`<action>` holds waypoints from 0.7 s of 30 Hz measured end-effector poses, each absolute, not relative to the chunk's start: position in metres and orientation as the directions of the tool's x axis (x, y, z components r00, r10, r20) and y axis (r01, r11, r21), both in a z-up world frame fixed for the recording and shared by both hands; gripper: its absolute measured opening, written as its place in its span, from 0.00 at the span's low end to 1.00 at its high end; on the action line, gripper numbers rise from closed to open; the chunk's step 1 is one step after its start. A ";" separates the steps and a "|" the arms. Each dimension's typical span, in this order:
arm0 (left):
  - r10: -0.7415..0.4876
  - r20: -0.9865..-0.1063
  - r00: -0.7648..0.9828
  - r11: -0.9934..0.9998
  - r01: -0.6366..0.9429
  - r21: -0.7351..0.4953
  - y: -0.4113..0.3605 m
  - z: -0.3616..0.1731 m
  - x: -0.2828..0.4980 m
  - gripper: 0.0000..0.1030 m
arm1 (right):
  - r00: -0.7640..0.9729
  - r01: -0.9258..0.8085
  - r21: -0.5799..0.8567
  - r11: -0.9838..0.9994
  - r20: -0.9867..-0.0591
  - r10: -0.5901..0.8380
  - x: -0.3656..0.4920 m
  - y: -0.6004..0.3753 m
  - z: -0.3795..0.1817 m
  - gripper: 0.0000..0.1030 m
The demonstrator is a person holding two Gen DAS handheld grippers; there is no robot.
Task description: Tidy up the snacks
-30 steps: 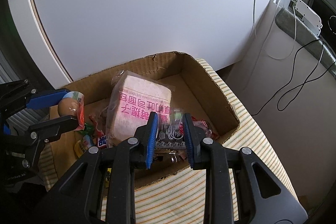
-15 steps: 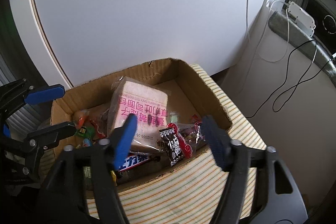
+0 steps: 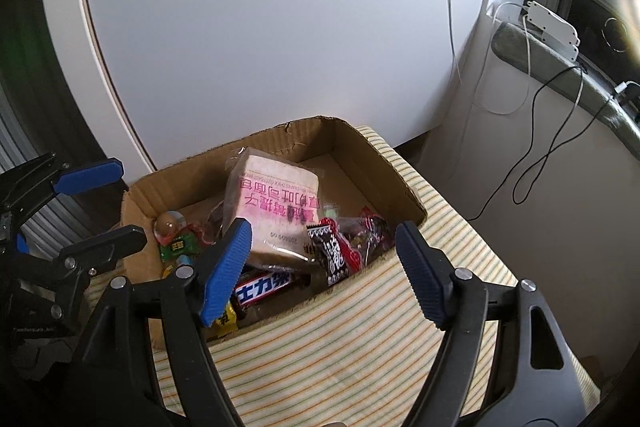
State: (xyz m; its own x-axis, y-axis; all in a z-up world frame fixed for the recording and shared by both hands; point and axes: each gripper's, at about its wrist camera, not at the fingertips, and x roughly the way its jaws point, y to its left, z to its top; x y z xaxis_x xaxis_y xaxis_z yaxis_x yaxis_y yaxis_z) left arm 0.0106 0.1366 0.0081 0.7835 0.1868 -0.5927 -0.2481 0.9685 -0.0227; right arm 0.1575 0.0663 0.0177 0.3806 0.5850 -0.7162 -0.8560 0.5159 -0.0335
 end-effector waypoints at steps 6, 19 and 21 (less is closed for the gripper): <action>0.204 -0.585 0.785 0.963 -0.267 -0.022 0.130 0.011 -0.005 0.69 | 0.400 -0.846 -0.025 0.532 -0.691 0.603 0.142 0.044 0.025 0.75; 0.245 -0.595 0.766 0.951 -0.308 -0.006 0.118 0.010 -0.032 0.78 | 0.495 -0.788 -0.032 0.615 -0.627 0.601 0.103 -0.011 0.023 0.93; 0.243 -0.598 0.764 0.951 -0.310 -0.011 0.117 0.010 -0.035 0.78 | 0.512 -0.780 -0.049 0.624 -0.623 0.591 0.098 -0.015 0.021 0.93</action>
State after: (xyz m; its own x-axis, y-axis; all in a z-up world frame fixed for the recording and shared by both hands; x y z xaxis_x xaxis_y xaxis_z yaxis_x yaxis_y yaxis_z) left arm -0.0348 0.1169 0.0097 0.7642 0.2425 -0.5977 -0.3104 0.9506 -0.0111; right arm 0.0981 -0.0151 0.0211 0.5123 0.5911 -0.6230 -0.7798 0.6241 -0.0489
